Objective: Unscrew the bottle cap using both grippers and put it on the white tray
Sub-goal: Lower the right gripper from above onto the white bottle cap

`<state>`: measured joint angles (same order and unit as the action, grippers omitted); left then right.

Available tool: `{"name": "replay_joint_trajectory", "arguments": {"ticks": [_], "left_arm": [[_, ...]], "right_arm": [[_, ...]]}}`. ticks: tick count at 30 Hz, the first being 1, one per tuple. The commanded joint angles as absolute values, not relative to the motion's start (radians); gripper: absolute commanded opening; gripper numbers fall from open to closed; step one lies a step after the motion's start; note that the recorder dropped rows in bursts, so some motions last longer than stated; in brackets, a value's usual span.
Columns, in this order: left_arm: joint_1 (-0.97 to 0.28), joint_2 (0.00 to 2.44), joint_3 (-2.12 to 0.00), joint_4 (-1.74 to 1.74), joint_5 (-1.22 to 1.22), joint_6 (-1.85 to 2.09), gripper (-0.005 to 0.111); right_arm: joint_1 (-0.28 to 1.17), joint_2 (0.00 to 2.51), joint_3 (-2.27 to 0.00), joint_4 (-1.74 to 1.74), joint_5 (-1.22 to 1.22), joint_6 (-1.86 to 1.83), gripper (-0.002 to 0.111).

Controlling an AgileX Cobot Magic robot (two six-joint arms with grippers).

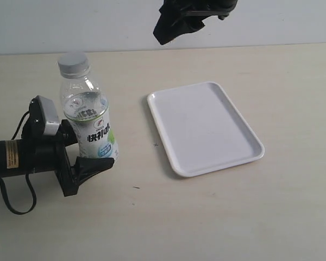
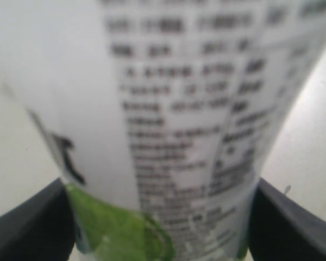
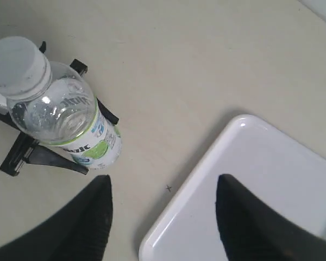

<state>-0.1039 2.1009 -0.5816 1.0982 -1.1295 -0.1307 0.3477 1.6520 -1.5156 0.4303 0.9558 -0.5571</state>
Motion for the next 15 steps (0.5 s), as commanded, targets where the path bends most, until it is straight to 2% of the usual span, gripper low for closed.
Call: {"name": "replay_joint_trajectory", "arguments": {"ticks": [1,6,9,15], "left_arm": [[-0.110,2.087,-0.587,1.095,-1.147,-0.134,0.000],[-0.144,2.089,-0.601,1.100,-1.043,-0.135,0.000],[-0.198,2.089,-0.611,1.093,-1.025,-0.135,0.000],[-0.206,2.089,-0.615,1.095,-1.027,-0.135,0.000]], "right_arm": [[0.350,1.682,-1.522,0.397,0.960,-0.507,0.055],[0.350,1.689,-1.522,0.396,0.976,-0.503,0.056],[0.350,1.689,-1.522,0.442,0.964,-0.555,0.064],[0.350,1.689,-1.522,0.438,0.966,-0.563,0.064]]}}
